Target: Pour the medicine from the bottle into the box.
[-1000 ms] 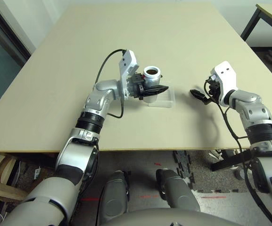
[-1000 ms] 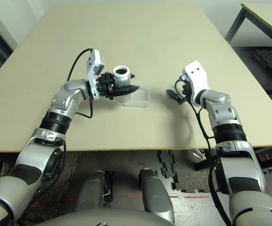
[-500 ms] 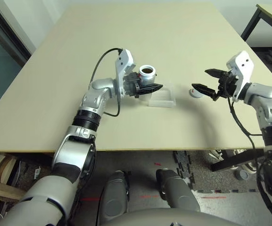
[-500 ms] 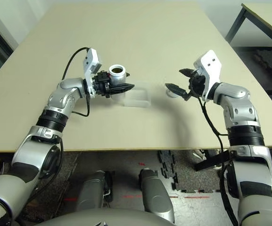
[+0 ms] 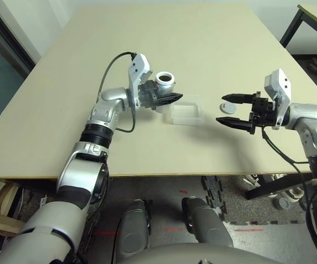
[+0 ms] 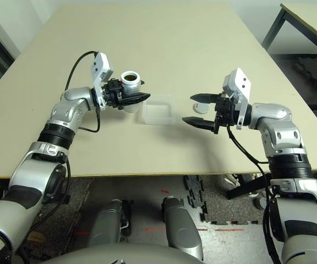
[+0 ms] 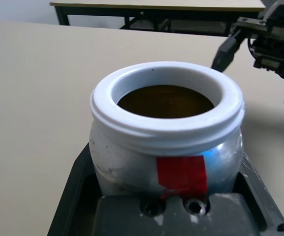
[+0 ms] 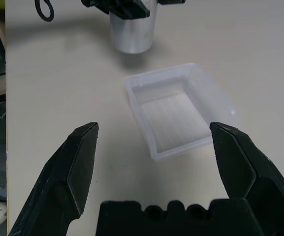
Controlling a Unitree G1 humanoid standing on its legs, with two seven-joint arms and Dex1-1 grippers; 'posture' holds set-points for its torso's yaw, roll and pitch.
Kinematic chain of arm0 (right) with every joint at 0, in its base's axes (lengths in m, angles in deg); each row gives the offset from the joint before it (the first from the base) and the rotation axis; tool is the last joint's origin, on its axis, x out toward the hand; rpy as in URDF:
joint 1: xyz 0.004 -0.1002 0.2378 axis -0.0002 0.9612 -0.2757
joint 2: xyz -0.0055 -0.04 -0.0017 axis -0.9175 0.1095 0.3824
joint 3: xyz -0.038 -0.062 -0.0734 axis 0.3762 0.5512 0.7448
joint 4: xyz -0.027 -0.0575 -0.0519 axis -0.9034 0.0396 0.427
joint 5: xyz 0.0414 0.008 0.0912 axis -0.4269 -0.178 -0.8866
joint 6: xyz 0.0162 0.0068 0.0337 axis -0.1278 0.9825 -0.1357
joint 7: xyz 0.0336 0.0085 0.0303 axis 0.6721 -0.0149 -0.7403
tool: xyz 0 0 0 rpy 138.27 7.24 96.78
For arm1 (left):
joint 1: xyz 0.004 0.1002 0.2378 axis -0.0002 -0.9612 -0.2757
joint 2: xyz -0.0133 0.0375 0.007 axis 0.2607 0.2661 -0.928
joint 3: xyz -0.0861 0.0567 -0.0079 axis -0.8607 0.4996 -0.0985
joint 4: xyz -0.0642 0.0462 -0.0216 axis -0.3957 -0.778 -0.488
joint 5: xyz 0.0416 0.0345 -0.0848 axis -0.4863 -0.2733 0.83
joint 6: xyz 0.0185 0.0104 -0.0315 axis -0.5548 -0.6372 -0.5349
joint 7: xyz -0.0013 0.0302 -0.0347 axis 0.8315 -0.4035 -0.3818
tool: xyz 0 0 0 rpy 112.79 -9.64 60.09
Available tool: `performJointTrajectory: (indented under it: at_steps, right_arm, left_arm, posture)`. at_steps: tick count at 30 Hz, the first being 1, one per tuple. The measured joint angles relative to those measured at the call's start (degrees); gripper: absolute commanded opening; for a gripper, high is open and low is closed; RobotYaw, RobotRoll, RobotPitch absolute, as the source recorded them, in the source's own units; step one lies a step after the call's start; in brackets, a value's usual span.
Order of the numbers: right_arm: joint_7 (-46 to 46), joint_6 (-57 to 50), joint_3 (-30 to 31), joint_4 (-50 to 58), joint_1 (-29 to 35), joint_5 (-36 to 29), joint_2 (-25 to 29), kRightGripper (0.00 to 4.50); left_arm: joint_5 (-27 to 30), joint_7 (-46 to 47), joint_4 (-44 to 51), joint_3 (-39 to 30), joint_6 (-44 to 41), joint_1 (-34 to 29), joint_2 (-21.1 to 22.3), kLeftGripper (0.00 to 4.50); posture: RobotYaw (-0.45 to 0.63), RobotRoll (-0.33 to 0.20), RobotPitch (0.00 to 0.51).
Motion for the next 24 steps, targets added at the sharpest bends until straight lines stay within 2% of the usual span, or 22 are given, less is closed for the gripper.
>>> performJointTrajectory:
  at_steps: [6, 11, 18, 19, 21, 24]
  right_arm:
    - [-0.7, 0.8, 0.3, -2.4, -0.7, 0.4, -1.0, 4.5]
    - [-1.2, 0.8, 0.3, -2.6, -0.9, 0.4, -1.4, 4.5]
    - [-2.4, 0.2, 0.3, -2.5, -0.9, 0.4, -1.6, 4.5]
    - [-2.5, 0.2, 0.3, -2.5, -1.0, 0.4, -1.7, 4.5]
    - [-3.0, 0.2, 0.3, -2.6, -1.3, 0.4, -1.9, 4.5]
    - [-3.5, 0.1, 0.3, -2.6, -2.0, 0.4, -2.1, 4.5]
  left_arm:
    - [-3.5, 3.2, -2.9, 0.3, 3.9, 2.4, 0.6, 2.65]
    - [-14.3, 12.5, -9.1, 5.4, 13.4, 7.2, 2.0, 2.65]
    - [-42.2, 39.2, -15.9, 22.6, 30.9, 14.8, 5.6, 2.65]
    - [-46.0, 42.9, -16.4, 25.3, 32.5, 15.7, 6.0, 2.65]
    - [-57.2, 53.8, -18.4, 33.7, 35.0, 18.8, 6.7, 2.65]
    - [-68.3, 66.3, -20.8, 42.0, 36.6, 21.7, 6.4, 2.65]
  posture:
    - [-0.19, 0.0, 0.104]
    - [-0.19, 0.0, 0.103]
    - [-0.19, 0.0, 0.105]
    - [-0.19, 0.0, 0.106]
    - [-0.19, 0.0, 0.106]
    - [-0.18, 0.0, 0.106]
